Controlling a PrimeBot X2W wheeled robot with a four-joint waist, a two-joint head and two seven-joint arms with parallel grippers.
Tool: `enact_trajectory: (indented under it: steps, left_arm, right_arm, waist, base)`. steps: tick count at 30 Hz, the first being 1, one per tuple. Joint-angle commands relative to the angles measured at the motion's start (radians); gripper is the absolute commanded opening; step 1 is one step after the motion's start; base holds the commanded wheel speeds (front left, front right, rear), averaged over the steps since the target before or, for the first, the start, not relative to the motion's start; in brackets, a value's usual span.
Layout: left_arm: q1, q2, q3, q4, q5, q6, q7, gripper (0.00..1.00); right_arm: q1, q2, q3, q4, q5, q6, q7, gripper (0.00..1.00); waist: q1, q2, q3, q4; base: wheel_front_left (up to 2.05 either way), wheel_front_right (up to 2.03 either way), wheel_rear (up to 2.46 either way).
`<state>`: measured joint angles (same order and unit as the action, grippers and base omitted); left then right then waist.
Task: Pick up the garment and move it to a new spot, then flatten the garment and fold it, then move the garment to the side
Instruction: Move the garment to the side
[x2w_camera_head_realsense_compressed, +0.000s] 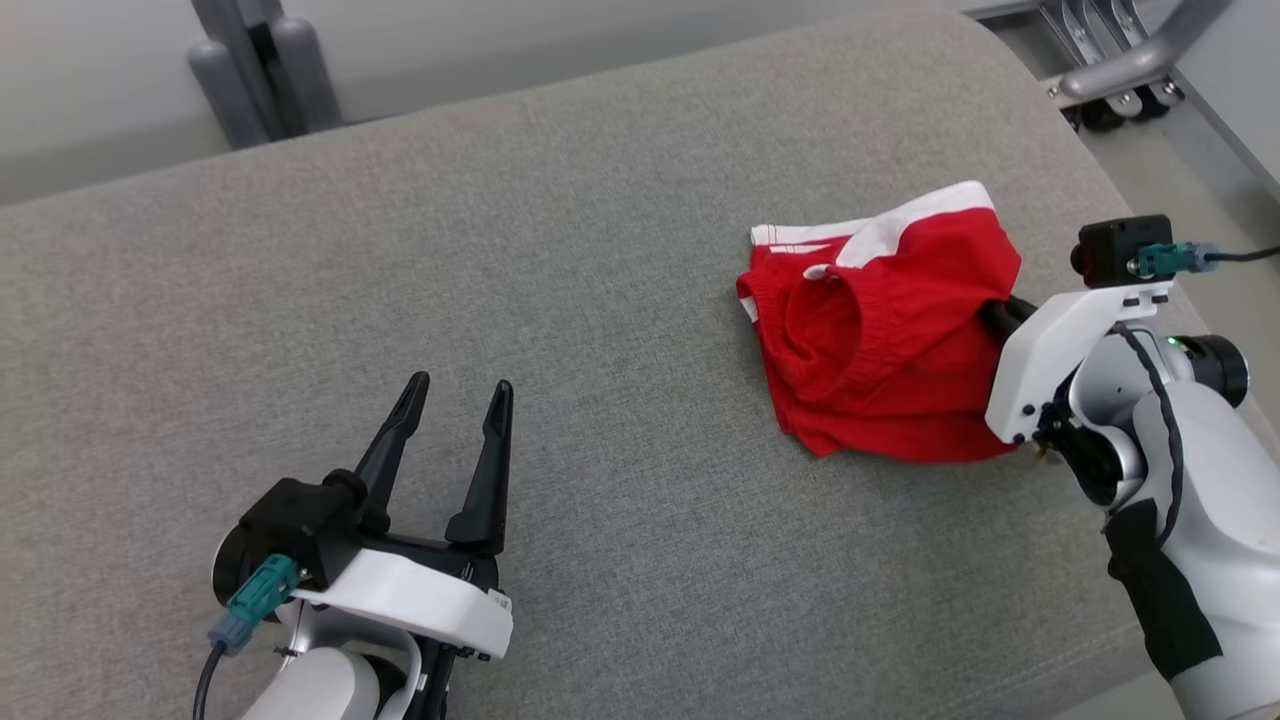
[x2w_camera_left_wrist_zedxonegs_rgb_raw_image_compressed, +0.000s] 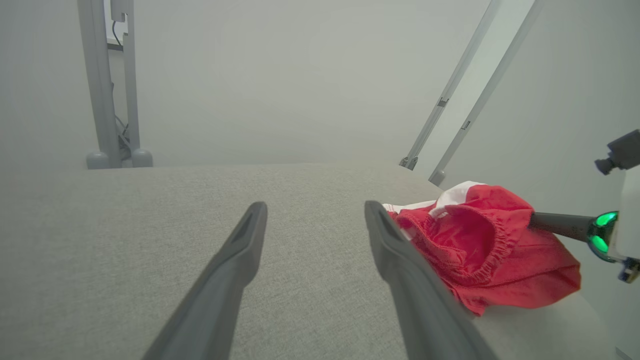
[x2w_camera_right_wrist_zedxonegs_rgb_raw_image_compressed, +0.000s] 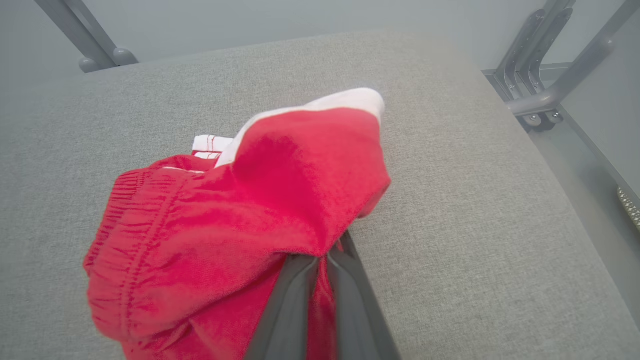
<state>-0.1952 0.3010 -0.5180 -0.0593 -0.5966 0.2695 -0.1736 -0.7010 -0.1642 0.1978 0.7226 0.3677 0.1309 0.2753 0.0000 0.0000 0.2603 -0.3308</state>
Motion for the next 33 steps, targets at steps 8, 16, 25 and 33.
enact_trajectory:
  steps: [8,16,25,33]
  left_arm:
    - [-0.029,0.015,0.0,-0.01,0.014,0.005,0.009,1.0]
    - [-0.029,0.028,0.006,-0.045,0.019,0.02,0.018,1.0]
    - [-0.041,0.046,-0.004,-0.077,0.034,0.03,0.037,1.0]
    - [-0.044,0.054,-0.012,-0.095,0.042,0.04,0.052,1.0]
  right_arm:
    - [-0.088,-0.034,-0.042,0.09,-0.071,0.0,-0.065,0.0]
    - [-0.176,-0.093,-0.132,0.224,-0.231,0.0,-0.156,0.0]
    - [-0.239,-0.13,-0.247,0.339,-0.383,0.0,-0.22,0.0]
    - [-0.244,-0.139,-0.377,0.356,-0.581,0.0,-0.29,1.0]
  waist:
    - [0.0,0.0,0.046,0.018]
    - [0.0,0.0,0.073,0.071]
    - [0.0,0.0,0.117,0.117]
    - [0.0,0.0,0.139,0.141]
  base:
    - [0.0,0.0,0.0]
    - [0.0,0.0,0.0]
    - [0.0,0.0,0.0]
    - [0.0,0.0,0.0]
